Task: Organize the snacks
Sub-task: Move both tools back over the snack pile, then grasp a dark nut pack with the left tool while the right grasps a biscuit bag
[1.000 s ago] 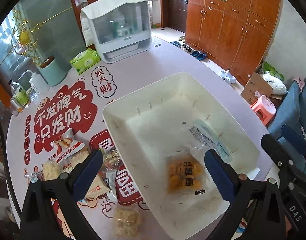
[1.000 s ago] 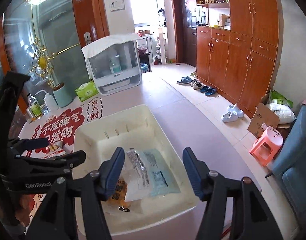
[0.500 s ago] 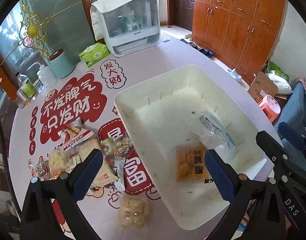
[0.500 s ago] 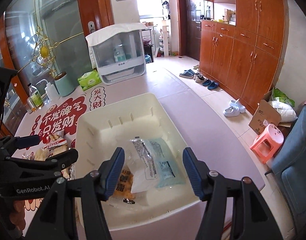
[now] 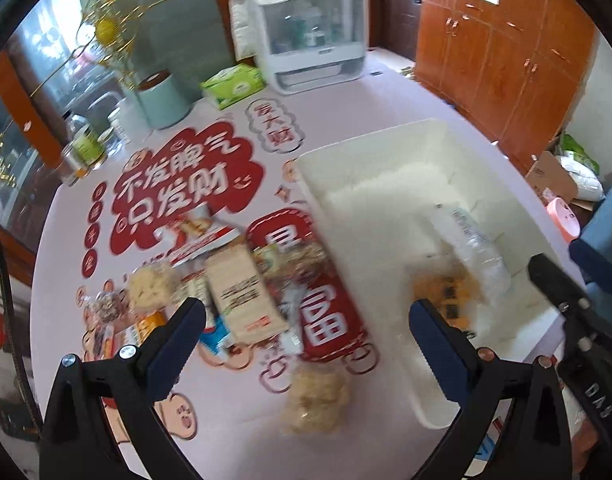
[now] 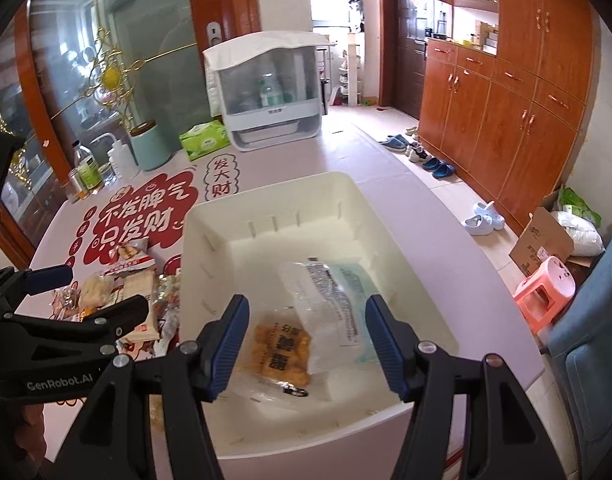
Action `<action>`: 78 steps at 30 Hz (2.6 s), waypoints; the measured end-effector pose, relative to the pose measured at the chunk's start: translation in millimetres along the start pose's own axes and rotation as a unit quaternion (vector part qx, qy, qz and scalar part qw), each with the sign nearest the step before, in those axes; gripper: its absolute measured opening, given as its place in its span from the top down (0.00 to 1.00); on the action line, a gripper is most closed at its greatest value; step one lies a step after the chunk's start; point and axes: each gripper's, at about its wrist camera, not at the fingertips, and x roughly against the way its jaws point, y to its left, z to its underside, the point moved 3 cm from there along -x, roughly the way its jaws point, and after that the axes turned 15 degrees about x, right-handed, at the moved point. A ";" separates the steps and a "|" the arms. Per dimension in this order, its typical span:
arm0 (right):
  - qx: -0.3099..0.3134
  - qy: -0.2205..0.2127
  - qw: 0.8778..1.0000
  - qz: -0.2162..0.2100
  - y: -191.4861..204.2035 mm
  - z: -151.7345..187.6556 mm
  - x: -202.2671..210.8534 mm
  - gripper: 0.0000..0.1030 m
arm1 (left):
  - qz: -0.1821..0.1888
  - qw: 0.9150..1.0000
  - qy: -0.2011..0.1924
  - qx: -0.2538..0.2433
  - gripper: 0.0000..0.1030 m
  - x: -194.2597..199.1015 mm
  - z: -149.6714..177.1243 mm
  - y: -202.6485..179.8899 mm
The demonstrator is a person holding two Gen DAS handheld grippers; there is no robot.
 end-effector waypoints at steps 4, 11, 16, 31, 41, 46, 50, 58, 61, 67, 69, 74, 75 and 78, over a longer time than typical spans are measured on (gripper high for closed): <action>0.007 -0.002 1.000 -0.010 14.0 -4.0 0.9 0.40 | -0.015 1.000 0.000 0.022 0.02 -0.1 6.2 31.2; 0.042 0.011 0.999 -0.030 56.3 -16.7 -10.2 0.41 | -0.056 0.996 0.001 0.071 0.02 -1.4 15.3 107.7; 0.071 0.017 0.996 -0.055 96.7 -26.0 -16.4 0.41 | -0.086 0.989 0.005 0.124 0.02 -1.2 20.7 177.7; 0.103 0.069 0.981 -0.147 202.5 -46.0 -67.3 0.41 | -0.123 0.968 0.036 0.217 0.02 -33.1 41.8 318.3; 0.064 0.126 0.970 -0.199 218.9 -38.2 -132.6 0.41 | -0.112 0.964 0.093 0.221 0.02 -98.3 48.1 344.8; 0.059 0.141 0.969 -0.193 222.3 -35.7 -152.5 0.41 | -0.091 0.963 0.120 0.222 0.02 -127.8 43.8 351.0; 0.074 0.153 0.969 -0.179 229.6 -34.9 -169.0 0.41 | -0.071 0.960 0.140 0.231 0.02 -144.4 43.9 354.7; 0.092 0.181 0.966 -0.162 240.7 -30.2 -192.6 0.41 | -0.049 0.962 0.158 0.216 0.02 -155.1 41.8 345.7; 0.101 0.183 0.965 -0.156 246.0 -30.1 -197.1 0.41 | -0.044 0.962 0.156 0.222 0.02 -160.0 38.3 344.2; 0.115 0.183 0.965 -0.151 250.9 -30.9 -199.3 0.44 | -0.044 0.960 0.149 0.234 0.02 -162.6 34.8 354.3; 0.116 0.181 0.964 -0.153 249.6 -30.4 -198.9 0.46 | -0.043 0.958 0.149 0.242 0.01 -164.6 34.2 360.1; 0.120 0.181 0.964 -0.155 248.6 -29.6 -199.2 0.47 | -0.020 0.949 0.163 0.270 0.00 -168.8 38.9 375.4; 0.120 0.181 0.964 -0.155 248.7 -29.7 -199.1 0.47 | -0.020 0.949 0.163 0.269 0.00 -169.4 37.8 375.8; 0.121 0.181 0.964 -0.155 248.9 -29.7 -199.2 0.47 | -0.028 0.952 0.157 0.260 0.00 -170.1 34.7 377.0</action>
